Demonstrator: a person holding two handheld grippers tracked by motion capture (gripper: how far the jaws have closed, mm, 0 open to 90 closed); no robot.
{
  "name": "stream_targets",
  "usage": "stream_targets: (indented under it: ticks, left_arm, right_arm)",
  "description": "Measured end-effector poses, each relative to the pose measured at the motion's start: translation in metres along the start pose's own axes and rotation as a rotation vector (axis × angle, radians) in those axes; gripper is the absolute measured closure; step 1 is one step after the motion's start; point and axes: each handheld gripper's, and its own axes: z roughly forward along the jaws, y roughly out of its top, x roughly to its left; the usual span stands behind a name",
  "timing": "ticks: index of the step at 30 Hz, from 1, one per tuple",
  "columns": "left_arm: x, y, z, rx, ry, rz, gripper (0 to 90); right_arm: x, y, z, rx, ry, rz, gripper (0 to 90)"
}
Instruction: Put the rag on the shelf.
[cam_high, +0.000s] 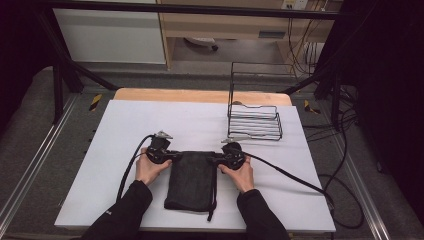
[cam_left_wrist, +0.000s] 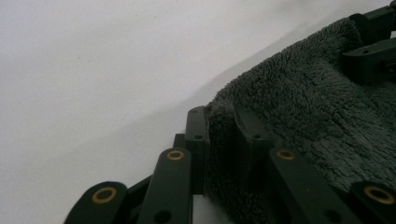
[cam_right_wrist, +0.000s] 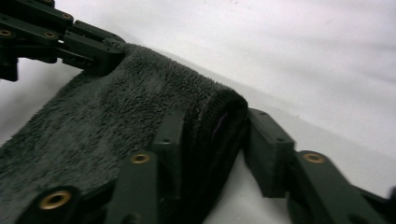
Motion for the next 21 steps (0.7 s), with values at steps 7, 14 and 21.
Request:
stream_targets:
  ticks: [7,14,21]
  left_arm:
    - [0.001,0.0,-0.005,-0.012,-0.007,-0.004,79.6]
    - [-0.003,0.002,-0.02,-0.065,-0.014,0.005,79.9]
    - [-0.014,0.002,-0.041,-0.113,-0.003,0.054,79.9]
  right_arm:
    - [0.0,0.002,-0.001,0.015,0.035,0.037,77.3]
    - [0.004,0.005,-0.01,-0.024,0.051,0.036,79.2]
    - [0.012,0.006,-0.023,-0.083,0.068,0.02,79.9]
